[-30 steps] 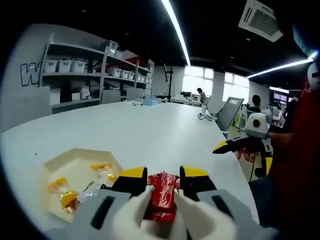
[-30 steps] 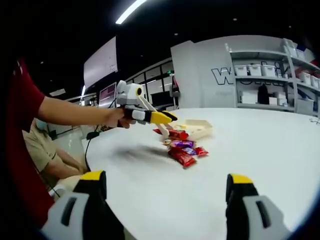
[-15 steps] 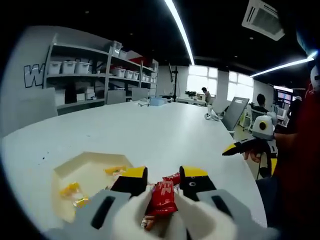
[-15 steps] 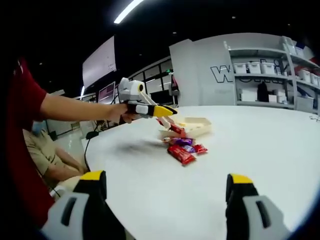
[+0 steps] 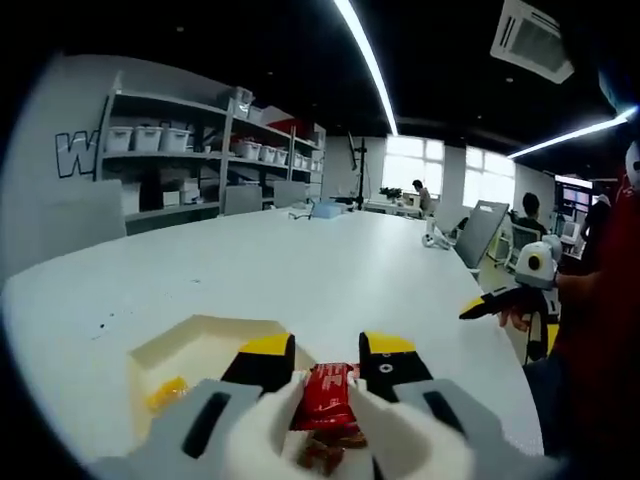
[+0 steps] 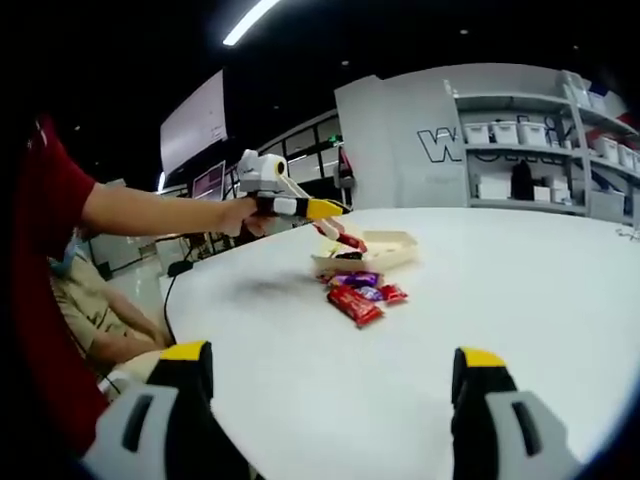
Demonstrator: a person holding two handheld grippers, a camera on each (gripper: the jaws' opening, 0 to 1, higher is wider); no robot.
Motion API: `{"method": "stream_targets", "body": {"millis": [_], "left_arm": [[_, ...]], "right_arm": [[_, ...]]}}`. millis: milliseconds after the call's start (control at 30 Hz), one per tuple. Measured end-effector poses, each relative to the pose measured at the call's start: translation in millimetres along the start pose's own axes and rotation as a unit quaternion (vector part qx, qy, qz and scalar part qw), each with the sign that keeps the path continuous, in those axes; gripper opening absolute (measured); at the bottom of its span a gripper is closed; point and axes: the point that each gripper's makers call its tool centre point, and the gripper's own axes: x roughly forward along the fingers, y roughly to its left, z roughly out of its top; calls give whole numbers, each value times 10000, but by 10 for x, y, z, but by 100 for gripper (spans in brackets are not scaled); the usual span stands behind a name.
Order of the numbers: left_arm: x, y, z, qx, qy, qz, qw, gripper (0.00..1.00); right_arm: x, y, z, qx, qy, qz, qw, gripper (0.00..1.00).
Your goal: Place the target food into the container with the food tongs after gripping and lifting it, then release it inside without dropping or visibly crushing the food.
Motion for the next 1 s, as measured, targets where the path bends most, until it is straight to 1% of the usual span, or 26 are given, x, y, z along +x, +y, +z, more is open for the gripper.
{"method": "stream_targets", "body": {"millis": [300, 667, 933, 1000], "left_arm": [[30, 91, 16, -5, -26, 66, 10000, 24], [62, 230, 32, -15, -53, 152, 9999, 25], [115, 332, 90, 11, -108, 179, 9998, 25], [124, 359, 107, 107, -152, 247, 9995, 26]], "right_arm": [[42, -17, 4, -16, 52, 11, 10000, 99], [36, -76, -9, 6, 85, -41, 10000, 99], [46, -93, -10, 9, 92, -65, 9999, 99], [48, -105, -15, 18, 100, -75, 9999, 99]]}}
